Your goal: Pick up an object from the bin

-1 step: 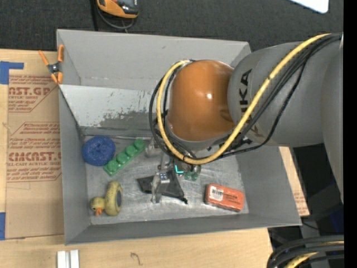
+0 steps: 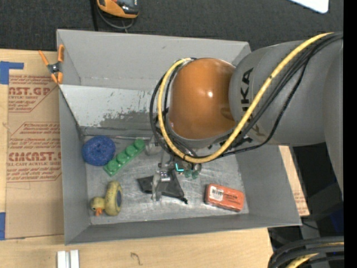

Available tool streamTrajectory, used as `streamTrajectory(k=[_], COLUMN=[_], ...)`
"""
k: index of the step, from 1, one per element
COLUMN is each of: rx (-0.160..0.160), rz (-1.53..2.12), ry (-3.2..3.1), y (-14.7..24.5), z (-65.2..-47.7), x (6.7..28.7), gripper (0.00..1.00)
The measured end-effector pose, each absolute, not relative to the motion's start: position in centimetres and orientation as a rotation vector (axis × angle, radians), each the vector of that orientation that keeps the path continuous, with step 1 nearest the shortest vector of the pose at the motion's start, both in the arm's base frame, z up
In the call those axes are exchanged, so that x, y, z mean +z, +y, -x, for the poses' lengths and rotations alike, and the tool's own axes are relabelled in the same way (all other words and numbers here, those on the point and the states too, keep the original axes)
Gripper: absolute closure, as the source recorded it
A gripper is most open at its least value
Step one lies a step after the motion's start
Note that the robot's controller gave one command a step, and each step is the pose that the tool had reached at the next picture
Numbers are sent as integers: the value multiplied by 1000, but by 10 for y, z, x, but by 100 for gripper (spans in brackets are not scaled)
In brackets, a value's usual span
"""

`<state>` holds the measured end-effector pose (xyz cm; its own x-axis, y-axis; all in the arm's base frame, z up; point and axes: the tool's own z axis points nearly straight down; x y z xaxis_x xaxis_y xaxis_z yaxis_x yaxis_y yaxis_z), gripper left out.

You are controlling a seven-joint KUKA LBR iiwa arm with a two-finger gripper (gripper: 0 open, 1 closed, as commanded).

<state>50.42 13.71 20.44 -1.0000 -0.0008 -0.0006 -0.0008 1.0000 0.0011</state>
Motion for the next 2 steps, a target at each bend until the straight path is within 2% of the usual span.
streamTrajectory(k=[1, 2], rx=[2, -2], rz=[5, 143], ry=[3139, 3144], y=[137, 145], z=[-505, -507], x=[203, 163], gripper=[0, 0])
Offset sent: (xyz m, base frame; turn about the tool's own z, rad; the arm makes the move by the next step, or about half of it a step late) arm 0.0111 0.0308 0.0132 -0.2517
